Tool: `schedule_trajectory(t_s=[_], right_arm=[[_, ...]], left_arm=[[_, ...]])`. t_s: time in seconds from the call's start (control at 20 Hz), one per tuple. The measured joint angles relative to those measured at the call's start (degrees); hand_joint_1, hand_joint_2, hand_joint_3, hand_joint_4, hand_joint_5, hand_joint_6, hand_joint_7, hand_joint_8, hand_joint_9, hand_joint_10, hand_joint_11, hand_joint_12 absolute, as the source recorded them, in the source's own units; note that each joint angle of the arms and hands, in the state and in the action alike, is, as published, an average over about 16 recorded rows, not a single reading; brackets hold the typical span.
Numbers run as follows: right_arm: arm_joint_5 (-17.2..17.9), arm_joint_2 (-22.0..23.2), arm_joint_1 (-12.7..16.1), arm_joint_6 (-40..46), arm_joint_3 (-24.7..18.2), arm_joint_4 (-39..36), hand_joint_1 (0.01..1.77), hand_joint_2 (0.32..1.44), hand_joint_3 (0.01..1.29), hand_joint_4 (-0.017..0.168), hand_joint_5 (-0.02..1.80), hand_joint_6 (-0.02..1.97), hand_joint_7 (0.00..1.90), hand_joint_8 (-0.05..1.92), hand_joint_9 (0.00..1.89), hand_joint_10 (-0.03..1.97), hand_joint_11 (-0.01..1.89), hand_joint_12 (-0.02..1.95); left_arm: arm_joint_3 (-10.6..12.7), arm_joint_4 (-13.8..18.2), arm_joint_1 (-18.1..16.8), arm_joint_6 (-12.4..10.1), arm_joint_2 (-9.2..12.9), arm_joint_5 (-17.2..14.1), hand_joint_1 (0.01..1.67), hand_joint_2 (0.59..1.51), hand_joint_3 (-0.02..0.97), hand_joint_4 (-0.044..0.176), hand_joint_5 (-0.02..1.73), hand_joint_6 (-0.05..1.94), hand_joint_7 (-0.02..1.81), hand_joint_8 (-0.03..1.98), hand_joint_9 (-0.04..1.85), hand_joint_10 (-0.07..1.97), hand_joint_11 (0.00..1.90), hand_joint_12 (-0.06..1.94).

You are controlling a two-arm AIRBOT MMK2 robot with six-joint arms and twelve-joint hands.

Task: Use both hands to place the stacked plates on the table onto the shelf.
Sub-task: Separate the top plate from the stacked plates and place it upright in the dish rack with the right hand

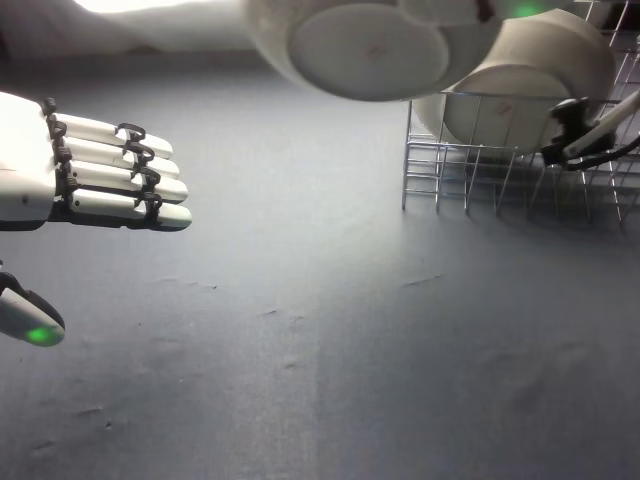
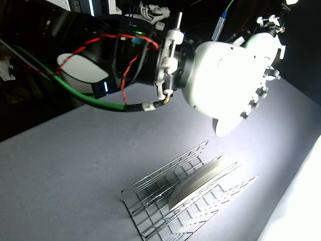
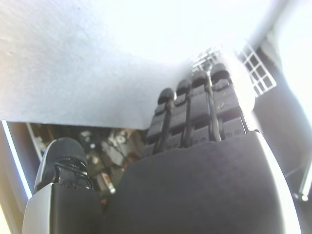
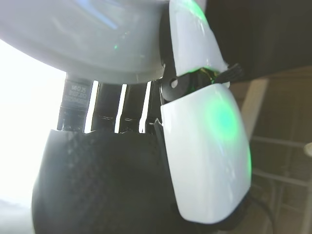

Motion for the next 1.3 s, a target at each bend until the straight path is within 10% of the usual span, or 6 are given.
schedule_trajectory(t_s=[1.3], right_arm=[[2.6, 8.0, -9.0, -0.3, -0.3, 0.9, 1.45, 1.02, 0.01, -0.009, 0.83, 0.98, 1.0, 0.83, 0.99, 1.04, 0.9, 1.4]], left_arm=[[-0.1, 0.2, 0.6, 0.0, -0.6, 0.1, 0.01, 1.098, 0.018, 0.004, 0.02, 0.01, 0.02, 0.0, 0.02, 0.01, 0.02, 0.01]])
